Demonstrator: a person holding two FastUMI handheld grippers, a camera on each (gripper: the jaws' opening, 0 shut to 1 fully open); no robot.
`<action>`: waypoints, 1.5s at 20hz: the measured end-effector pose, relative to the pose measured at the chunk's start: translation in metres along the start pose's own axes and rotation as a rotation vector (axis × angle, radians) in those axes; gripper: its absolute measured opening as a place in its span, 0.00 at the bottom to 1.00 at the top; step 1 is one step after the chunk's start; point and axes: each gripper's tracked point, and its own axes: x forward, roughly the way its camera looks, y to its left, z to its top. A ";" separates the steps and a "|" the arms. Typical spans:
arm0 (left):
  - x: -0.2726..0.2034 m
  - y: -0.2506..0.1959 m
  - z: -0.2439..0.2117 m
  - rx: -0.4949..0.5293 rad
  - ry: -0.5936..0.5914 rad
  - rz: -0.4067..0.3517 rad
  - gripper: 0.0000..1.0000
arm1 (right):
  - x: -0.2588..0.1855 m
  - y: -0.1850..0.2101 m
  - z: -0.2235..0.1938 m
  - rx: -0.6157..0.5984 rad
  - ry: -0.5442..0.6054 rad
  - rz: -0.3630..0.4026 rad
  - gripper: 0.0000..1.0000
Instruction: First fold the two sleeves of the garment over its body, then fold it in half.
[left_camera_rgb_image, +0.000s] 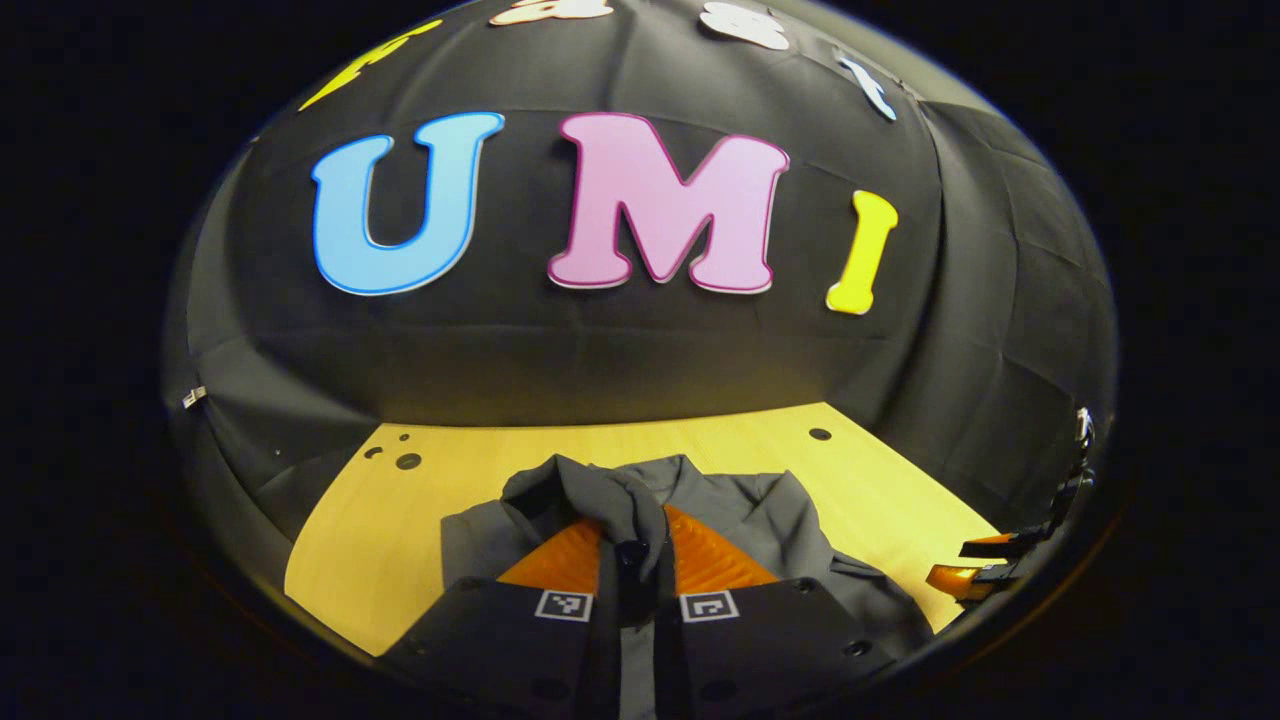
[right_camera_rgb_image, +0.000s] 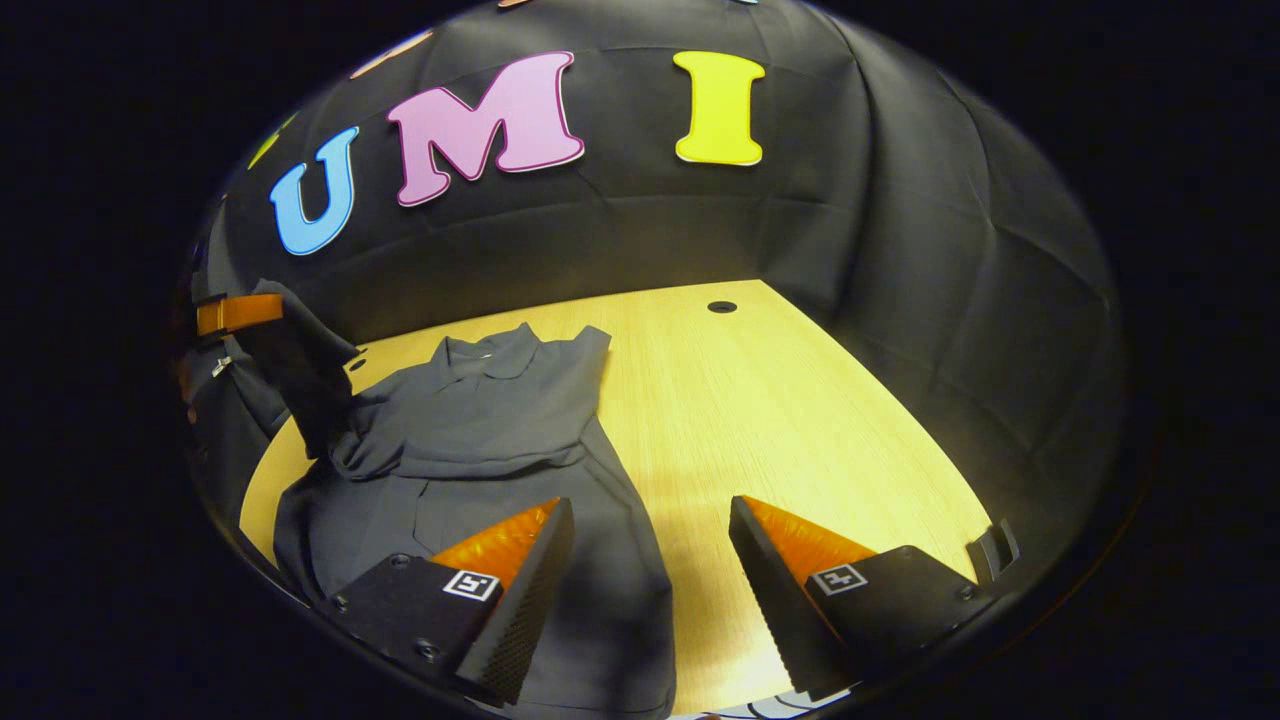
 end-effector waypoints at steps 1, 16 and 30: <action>0.010 -0.010 -0.009 0.013 0.011 0.003 0.18 | 0.000 -0.005 -0.002 0.001 0.008 0.003 0.97; 0.089 -0.131 -0.148 0.144 0.217 -0.057 0.18 | 0.016 -0.053 -0.023 0.021 0.089 0.031 0.97; 0.011 -0.200 -0.165 -0.071 0.244 -0.288 0.95 | 0.000 -0.036 -0.034 0.029 0.146 0.085 0.98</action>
